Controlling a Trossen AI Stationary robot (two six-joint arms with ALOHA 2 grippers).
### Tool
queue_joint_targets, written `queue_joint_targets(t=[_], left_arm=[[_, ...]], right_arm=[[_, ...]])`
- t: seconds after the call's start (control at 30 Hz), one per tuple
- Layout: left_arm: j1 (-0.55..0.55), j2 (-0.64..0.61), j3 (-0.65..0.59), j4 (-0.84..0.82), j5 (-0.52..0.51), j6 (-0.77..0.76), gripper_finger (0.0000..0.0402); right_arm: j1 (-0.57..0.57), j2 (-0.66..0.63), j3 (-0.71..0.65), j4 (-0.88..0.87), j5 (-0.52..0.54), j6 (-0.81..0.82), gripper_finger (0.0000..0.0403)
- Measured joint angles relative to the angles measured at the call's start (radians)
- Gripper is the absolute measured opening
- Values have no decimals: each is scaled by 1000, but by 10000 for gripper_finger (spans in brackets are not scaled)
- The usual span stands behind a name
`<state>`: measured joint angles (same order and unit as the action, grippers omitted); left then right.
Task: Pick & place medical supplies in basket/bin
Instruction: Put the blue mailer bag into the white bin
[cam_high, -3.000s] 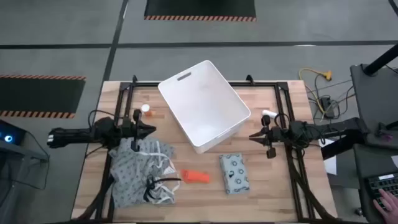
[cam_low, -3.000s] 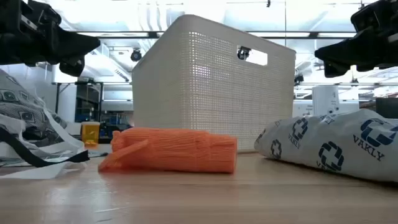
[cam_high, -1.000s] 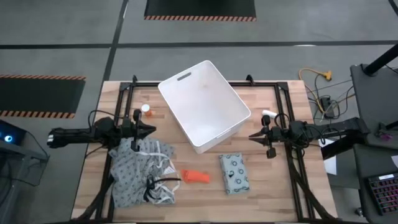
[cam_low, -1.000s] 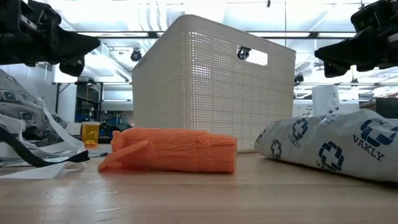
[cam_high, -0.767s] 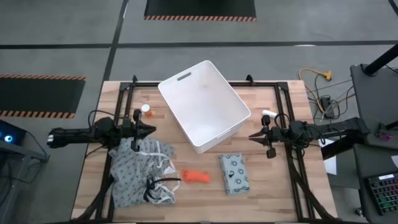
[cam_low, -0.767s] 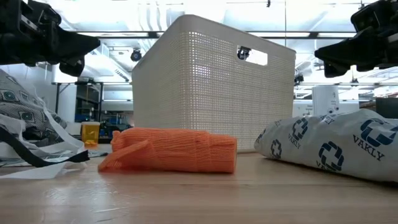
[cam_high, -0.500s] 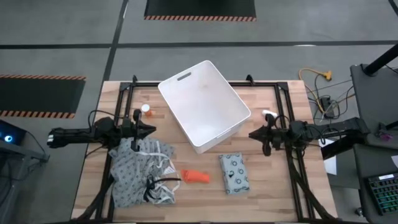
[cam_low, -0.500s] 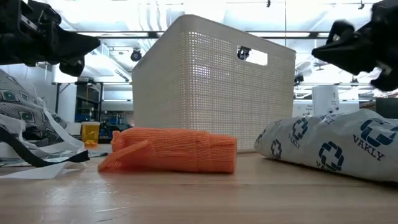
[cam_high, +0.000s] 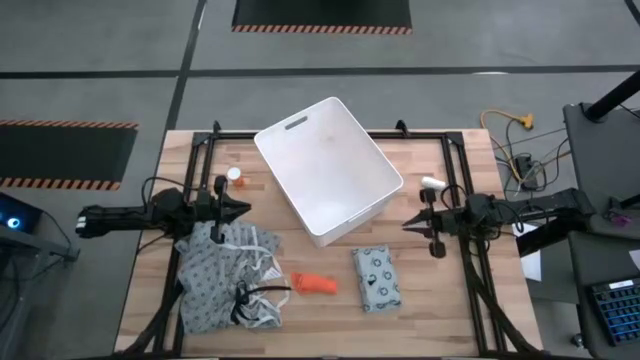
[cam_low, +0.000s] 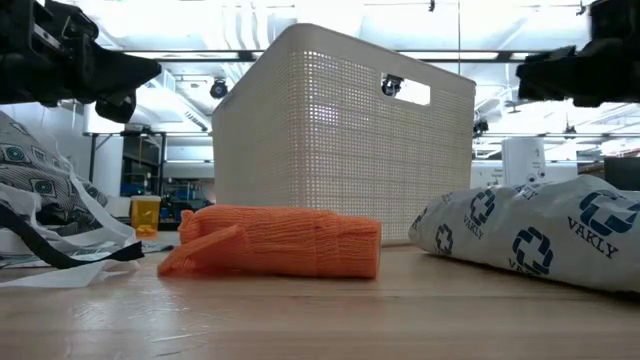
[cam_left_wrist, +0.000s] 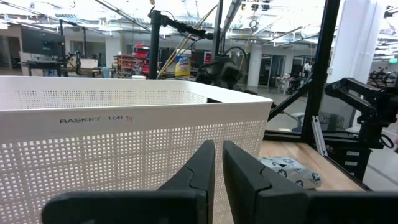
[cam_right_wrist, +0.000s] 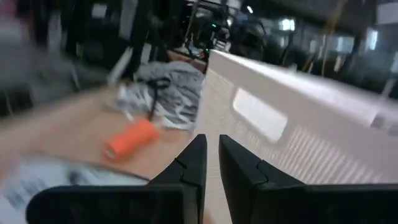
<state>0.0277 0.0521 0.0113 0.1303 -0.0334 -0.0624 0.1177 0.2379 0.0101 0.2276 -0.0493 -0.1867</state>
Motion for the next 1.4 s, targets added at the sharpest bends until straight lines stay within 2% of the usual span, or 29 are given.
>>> queue_joint_targets(t=[0.2,0.3,0.4,0.53,0.7,0.97,1.2,1.4], left_arm=[[0,0,0,0,0,0,14],[0,0,0,0,0,0,14],[0,0,0,0,0,0,14],[0,0,0,0,0,0,14],[0,0,0,0,0,-53,14],[0,0,0,0,0,-97,14],[0,0,0,0,0,-97,14],[0,0,0,0,0,-97,14]], right_arm=[[0,0,0,60,106,556,34],[0,0,0,103,228,855,34],[-1,0,0,105,408,1017,34],[0,2,0,105,471,1029,34],[0,3,0,144,473,1018,40],[3,78,110,161,471,942,102],[4,221,289,-25,425,916,154],[5,380,468,-219,312,913,186]])
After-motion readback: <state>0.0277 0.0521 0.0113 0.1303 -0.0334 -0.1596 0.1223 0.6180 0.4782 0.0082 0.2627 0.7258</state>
